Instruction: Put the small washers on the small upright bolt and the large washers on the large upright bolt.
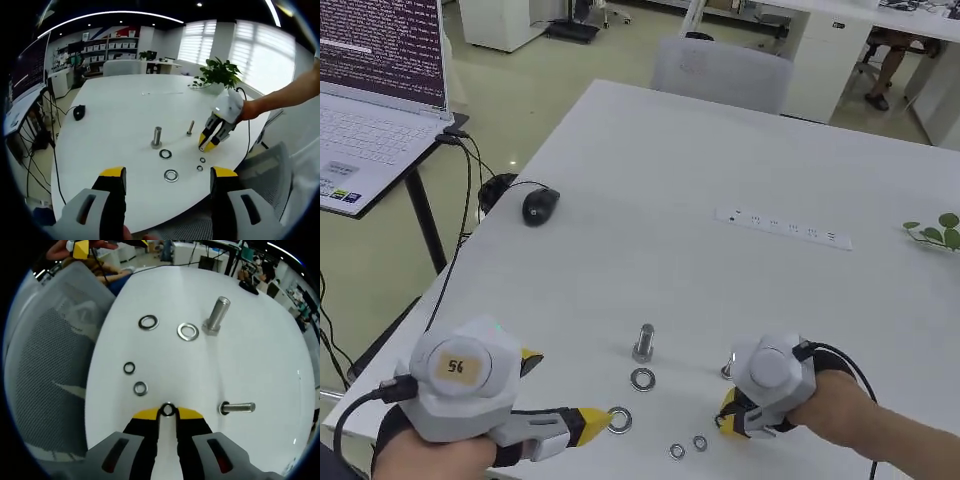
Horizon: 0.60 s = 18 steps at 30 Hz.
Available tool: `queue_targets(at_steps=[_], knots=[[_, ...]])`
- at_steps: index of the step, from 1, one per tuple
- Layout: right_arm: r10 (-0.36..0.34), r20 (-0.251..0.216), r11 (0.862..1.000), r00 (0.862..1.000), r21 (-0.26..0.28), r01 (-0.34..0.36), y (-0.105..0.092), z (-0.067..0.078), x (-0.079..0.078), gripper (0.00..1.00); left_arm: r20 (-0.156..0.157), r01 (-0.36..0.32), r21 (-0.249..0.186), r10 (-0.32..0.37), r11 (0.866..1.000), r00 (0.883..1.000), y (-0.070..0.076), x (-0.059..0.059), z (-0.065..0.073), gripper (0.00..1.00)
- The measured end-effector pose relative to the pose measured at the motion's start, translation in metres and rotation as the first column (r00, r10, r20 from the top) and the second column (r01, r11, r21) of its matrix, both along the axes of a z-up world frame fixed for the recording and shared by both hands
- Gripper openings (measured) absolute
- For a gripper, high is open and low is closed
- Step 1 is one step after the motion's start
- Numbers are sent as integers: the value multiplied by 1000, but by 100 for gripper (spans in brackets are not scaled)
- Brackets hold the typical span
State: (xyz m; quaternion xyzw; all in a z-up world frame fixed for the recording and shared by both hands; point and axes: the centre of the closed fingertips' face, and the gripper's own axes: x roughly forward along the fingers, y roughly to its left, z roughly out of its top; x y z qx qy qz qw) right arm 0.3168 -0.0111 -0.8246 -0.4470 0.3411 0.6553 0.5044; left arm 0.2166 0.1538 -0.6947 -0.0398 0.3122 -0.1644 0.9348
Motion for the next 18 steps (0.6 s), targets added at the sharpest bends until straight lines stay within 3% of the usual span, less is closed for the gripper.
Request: queue_targets(at_steps=[18], knots=[[-107, -32, 994, 994, 28, 108, -3, 1, -1, 13, -1, -12, 0, 12, 1000, 1000, 4, 1, 1, 67]])
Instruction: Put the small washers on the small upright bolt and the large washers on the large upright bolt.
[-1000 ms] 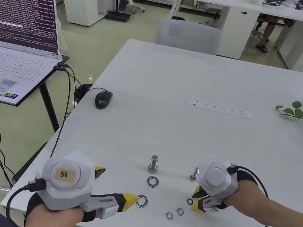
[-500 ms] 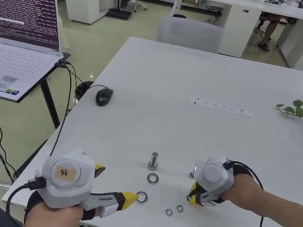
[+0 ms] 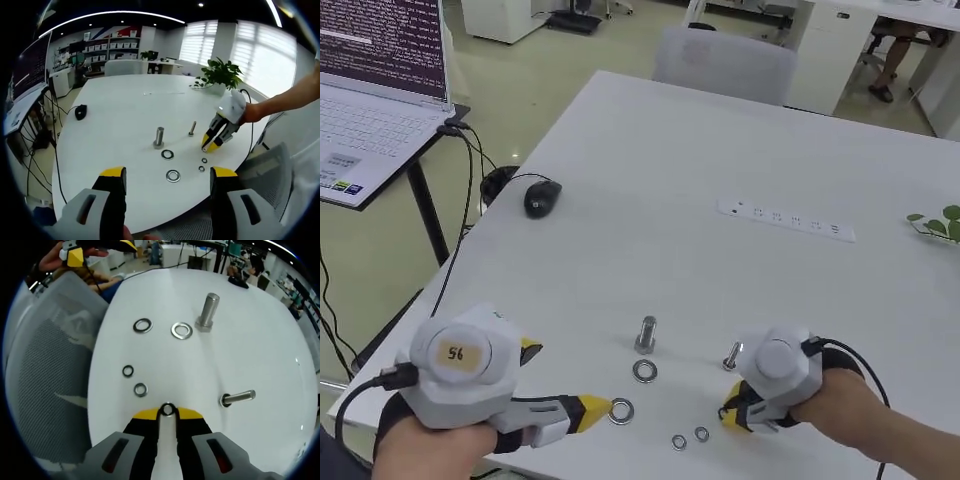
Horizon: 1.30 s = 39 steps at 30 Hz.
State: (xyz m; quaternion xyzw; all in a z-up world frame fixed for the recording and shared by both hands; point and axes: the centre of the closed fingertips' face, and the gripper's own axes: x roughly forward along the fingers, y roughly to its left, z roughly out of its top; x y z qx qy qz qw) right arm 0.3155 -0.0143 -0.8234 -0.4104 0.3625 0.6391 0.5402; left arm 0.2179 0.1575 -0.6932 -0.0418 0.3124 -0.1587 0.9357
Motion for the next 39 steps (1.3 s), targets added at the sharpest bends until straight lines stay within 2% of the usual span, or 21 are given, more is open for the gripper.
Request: queue_targets(at_steps=[9, 17, 20, 25, 28, 39], knots=[[-63, -3, 997, 998, 34, 63, -5, 11, 8, 13, -2, 0, -3, 0, 1000, 1000, 0, 0, -1, 67], [-119, 44, 991, 992, 72, 115, -9, 38, 34, 13, -2, 2, -7, -2, 1000, 1000, -1, 2, -1, 67], [-124, 62, 990, 990, 80, 119, -9, 48, 43, 13, -1, 7, -6, -7, 1000, 1000, -2, 3, -1, 68], [-86, 114, 994, 990, 82, 77, -5, 67, 57, 13, 2, 18, -6, -18, 1000, 1000, -6, 5, -1, 68], [-80, 119, 994, 990, 84, 70, 0, 74, 63, 13, 0, 20, -7, -20, 1000, 1000, -7, 5, -2, 68], [-37, 126, 999, 991, 44, 32, 16, 71, 76, 13, -1, 0, -8, 0, 1000, 1000, 0, 1, -2, 68]])
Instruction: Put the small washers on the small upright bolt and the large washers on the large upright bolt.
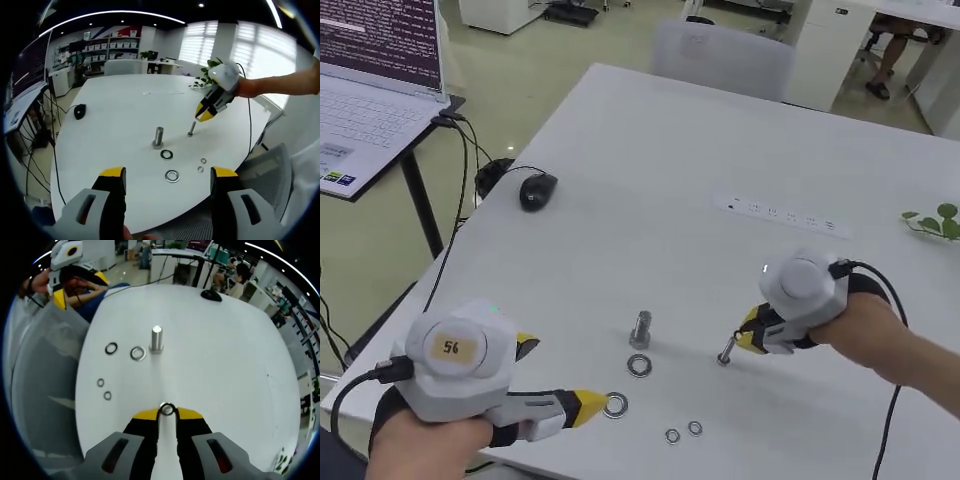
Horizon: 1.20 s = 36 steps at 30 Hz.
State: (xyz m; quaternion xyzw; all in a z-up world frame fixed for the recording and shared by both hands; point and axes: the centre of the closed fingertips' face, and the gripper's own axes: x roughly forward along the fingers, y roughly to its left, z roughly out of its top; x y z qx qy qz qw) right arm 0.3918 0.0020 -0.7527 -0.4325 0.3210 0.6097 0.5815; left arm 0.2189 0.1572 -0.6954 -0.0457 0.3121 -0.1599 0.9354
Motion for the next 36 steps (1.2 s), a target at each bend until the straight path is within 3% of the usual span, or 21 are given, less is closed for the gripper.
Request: queue_targets(at_steps=[29, 36], knots=[[36, -18, 997, 999, -69, -37, -1, -20, 0, 14, -2, -5, 1, 5, 1000, 1000, 2, 1, 3, 68], [27, -30, 996, 999, -83, -29, -2, -31, 2, 14, -6, -5, 1, 5, 1000, 1000, 2, 0, 0, 68]])
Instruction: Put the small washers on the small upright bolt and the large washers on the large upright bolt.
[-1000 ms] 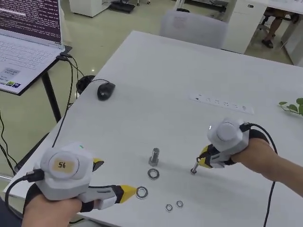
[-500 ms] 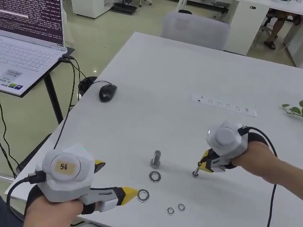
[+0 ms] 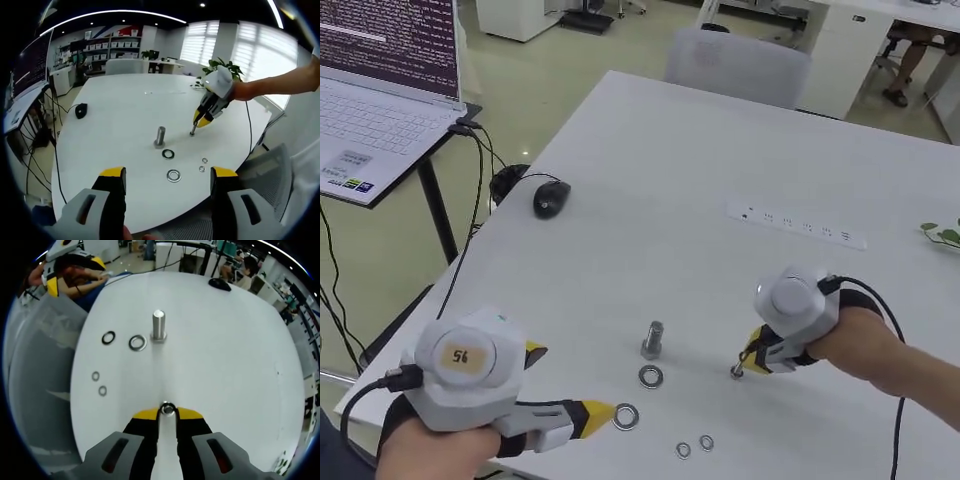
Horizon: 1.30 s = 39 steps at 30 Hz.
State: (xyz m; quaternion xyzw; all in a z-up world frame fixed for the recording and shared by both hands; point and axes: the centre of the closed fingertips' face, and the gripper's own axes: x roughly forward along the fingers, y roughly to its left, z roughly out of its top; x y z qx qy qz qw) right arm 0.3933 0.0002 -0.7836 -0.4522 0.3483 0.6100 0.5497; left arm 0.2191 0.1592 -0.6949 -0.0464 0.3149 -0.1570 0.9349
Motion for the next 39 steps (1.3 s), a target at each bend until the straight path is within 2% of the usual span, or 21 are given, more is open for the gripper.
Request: queue_targets(at_steps=[13, 19, 23, 25, 31, 32, 33, 35, 37, 38, 39], knots=[[-27, -22, 999, 999, -19, 27, 0, -24, -4, 14, -2, -14, 0, 14, 1000, 1000, 4, -1, 0, 68], [-71, -31, 997, 997, -2, 71, -2, -26, -2, 16, -5, -13, 2, 13, 1000, 1000, 4, -2, -1, 68], [-106, -20, 994, 994, -2, 106, -15, -27, 1, 17, -5, -13, 1, 13, 1000, 1000, 3, -1, -1, 68], [-134, -31, 991, 990, -7, 134, -27, -31, -2, 17, -4, -12, 1, 12, 1000, 1000, 3, -1, -1, 68], [-170, -66, 985, 983, -36, 168, -56, -42, -24, 17, -3, -3, -3, 3, 1000, 1000, -2, 1, -1, 68], [-200, -58, 979, 978, 34, 203, -49, -39, -24, 16, -2, -1, -4, 1, 1000, 1000, -3, 1, -1, 68], [-184, -86, 983, 979, -13, 184, -57, -41, -32, 17, -2, 1, -4, -1, 1000, 1000, -3, 1, -1, 68], [-160, -89, 987, 983, 13, 162, -52, -40, -41, 18, -3, 5, -4, -5, 1000, 1000, -4, 1, -2, 68], [-89, -80, 995, 993, 26, 91, -47, -42, -51, 19, -3, 10, -4, -10, 1000, 1000, -6, 1, -2, 68], [-97, -84, 995, 992, 24, 99, -45, -42, -56, 19, -2, 12, -3, -12, 1000, 1000, -6, 2, -2, 68], [-51, -95, 998, 994, 33, 55, -41, -40, -67, 19, 0, 13, -3, -13, 1000, 1000, -6, 2, -2, 68]])
